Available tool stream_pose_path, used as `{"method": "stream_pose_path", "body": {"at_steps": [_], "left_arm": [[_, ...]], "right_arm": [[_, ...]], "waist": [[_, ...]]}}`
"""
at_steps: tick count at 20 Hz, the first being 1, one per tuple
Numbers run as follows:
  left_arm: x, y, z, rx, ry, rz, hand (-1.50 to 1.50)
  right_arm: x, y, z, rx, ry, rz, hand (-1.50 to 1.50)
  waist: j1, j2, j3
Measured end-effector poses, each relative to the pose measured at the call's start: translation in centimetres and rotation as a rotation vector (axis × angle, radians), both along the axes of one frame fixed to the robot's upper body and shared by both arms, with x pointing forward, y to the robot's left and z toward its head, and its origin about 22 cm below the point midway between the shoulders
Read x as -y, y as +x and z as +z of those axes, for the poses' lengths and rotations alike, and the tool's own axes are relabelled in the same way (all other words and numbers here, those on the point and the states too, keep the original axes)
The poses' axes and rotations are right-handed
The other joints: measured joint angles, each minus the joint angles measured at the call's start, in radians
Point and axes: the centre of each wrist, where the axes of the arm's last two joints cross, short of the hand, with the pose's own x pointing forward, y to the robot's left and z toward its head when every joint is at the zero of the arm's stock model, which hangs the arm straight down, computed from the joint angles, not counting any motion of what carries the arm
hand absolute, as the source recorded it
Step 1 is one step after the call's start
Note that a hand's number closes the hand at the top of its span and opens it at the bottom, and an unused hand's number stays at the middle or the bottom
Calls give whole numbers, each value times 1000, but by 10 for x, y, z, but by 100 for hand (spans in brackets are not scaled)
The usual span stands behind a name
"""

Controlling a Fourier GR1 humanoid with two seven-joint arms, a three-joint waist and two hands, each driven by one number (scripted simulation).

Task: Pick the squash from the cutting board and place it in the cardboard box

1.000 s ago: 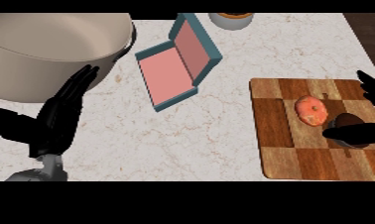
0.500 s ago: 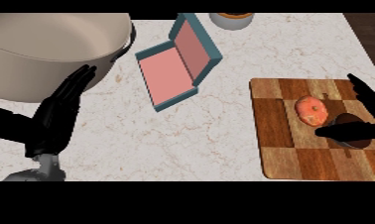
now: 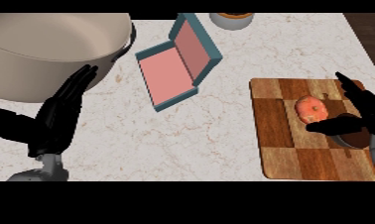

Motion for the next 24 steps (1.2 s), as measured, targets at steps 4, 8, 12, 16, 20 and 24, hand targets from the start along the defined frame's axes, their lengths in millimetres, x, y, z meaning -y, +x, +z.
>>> {"method": "stream_pose_path", "body": {"at_steps": [4,8,12,16,20,24], "left_arm": [[-5,-3,0,9,0,5,0],[-1,-4,-1,13,12,11,0],[-4,-4,3,5,12,16,0],[-7,-2,0,7,7,15,0],[-10,-3,0,7,7,17,0],[-3,-1,-1,1,14,16,0]], "right_arm": [[-3,3,-1,-8,-1,5,-150],[-4,-2,-10,-23,0,5,-150],[-8,-1,-21,-32,0,9,-150],[-6,6,-27,-32,-2,16,-150],[-8,5,-29,-24,-18,24,-150],[-12,6,-31,-18,-35,31,150]], "waist": [[-1,1,-1],[-2,2,-1],[-1,2,-2],[1,0,-1],[0,-1,-2],[0,-2,-2]]}}
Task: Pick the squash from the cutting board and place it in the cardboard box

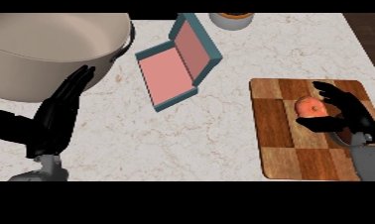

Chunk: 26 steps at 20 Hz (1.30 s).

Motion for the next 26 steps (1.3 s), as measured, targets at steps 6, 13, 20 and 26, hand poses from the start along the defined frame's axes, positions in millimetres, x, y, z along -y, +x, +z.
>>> {"method": "stream_pose_path", "body": {"at_steps": [6,13,20,26], "left_arm": [[-1,1,2,-6,-2,-2,0],[-1,-1,-1,8,-3,-1,0],[18,11,8,38,4,-108,0],[38,21,11,42,3,-189,0]], "right_arm": [[-7,1,-8,47,-94,44,150],[-26,7,2,131,-177,62,150],[-207,26,32,297,-281,535,150],[-305,13,71,422,-467,753,150]], "waist": [[0,-1,-3],[0,0,0],[142,12,-14],[207,16,-13]]}}
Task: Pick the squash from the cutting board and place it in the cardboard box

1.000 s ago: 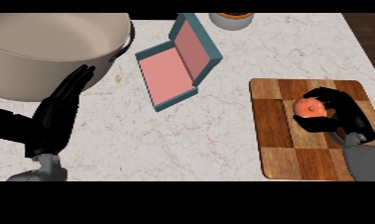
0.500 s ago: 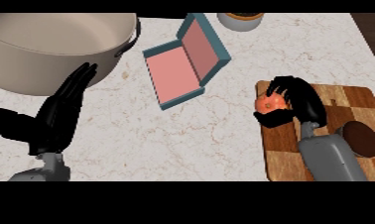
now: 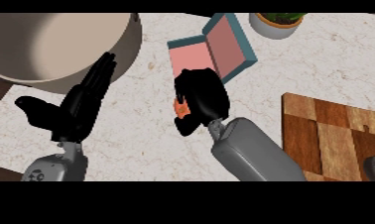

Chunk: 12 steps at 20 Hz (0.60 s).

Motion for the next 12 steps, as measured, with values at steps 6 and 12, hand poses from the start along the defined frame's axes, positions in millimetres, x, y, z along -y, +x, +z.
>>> {"method": "stream_pose_path", "body": {"at_steps": [6,12], "left_arm": [[12,9,3,3,-3,-30,0],[14,14,2,-11,0,-19,0]], "right_arm": [[-50,-18,36,131,-36,27,150],[-74,-25,76,252,84,-107,150]], "waist": [[13,0,4],[-3,-6,5]]}}
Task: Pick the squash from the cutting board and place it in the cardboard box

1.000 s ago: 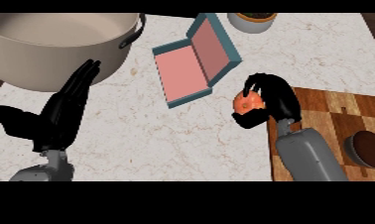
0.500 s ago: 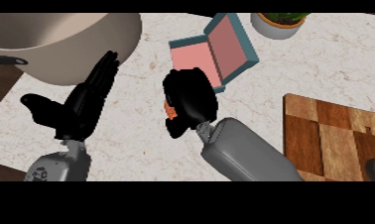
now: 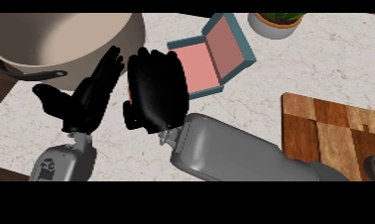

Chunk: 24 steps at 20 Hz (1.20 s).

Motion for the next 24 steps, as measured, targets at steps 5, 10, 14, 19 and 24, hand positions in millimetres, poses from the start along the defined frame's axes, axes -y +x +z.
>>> {"method": "stream_pose_path", "body": {"at_steps": [5,10,14,19,24], "left_arm": [[-2,4,1,2,2,21,0],[-2,6,-3,0,-1,39,0],[-2,7,-1,5,4,53,0],[-11,6,-3,8,9,77,0],[-15,6,-3,13,5,106,0]], "right_arm": [[-15,4,30,100,42,-74,150],[-26,14,53,130,59,-128,150],[-32,26,63,120,60,-173,150],[-39,43,65,147,29,-238,150],[-37,64,51,148,-37,-301,150]], "waist": [[-23,-1,-1],[-45,2,-1],[-56,4,0],[-77,7,0],[-101,10,2]]}}
